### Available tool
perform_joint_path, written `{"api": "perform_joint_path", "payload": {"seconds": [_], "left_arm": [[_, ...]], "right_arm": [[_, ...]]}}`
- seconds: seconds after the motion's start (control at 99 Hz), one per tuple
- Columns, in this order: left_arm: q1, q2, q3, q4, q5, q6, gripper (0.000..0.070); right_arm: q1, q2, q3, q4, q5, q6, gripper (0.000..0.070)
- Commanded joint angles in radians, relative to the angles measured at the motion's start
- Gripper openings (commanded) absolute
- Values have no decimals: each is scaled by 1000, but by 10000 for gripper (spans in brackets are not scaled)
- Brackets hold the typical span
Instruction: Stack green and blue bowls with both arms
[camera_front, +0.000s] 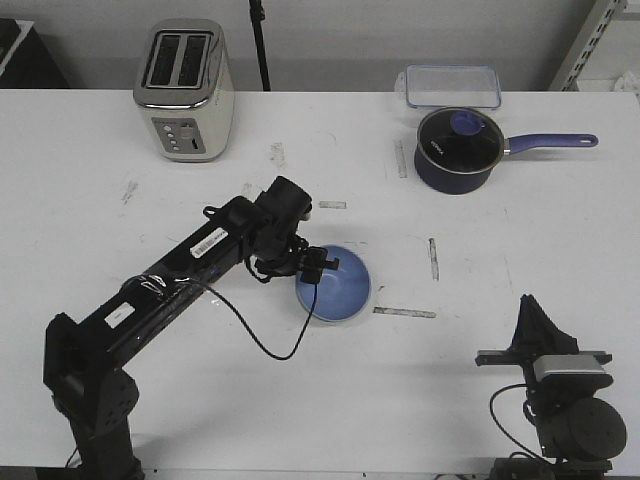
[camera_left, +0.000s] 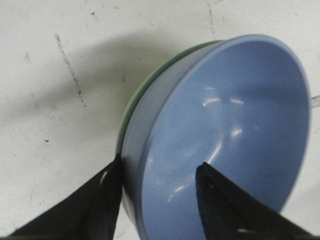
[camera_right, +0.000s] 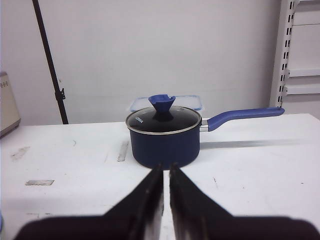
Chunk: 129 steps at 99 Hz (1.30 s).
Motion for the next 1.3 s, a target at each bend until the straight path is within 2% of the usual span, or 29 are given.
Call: {"api": "perform_joint_path", "payload": {"seconds": [0.0, 0.283, 0.374, 0.636, 0.676, 0.788, 0.969, 1.06, 1.191, 1.201, 1.292], "left_arm": [[-7, -23, 27, 0, 7, -5, 299], [8, -98, 23, 8, 6, 9, 295], [17, -135, -7, 57, 6, 16, 292], [63, -316, -234, 332, 3, 114, 267], [72, -351, -278, 379, -4, 127, 215], [105, -452, -402, 503, -8, 172, 1], [188, -633, -638, 743, -21, 173, 0], [234, -726, -757, 867, -66, 180, 0], [284, -855, -901, 974, -179, 262, 0], [310, -934, -975, 1007, -212, 317, 0], [351, -1014, -1044, 1022, -213, 355, 0]], "right_arm": [[1, 0, 2, 10, 3, 9, 15], [1, 0, 2, 10, 3, 9, 15], [1, 0, 2, 10, 3, 9, 15], [1, 0, 2, 10, 3, 9, 15], [1, 0, 2, 10, 3, 9, 15], [1, 0, 2, 10, 3, 9, 15], [1, 0, 2, 11, 3, 9, 15], [1, 0, 2, 10, 3, 9, 15], [1, 0, 2, 10, 3, 9, 15], [1, 0, 2, 10, 3, 9, 15], [1, 0, 2, 10, 3, 9, 15]]}}
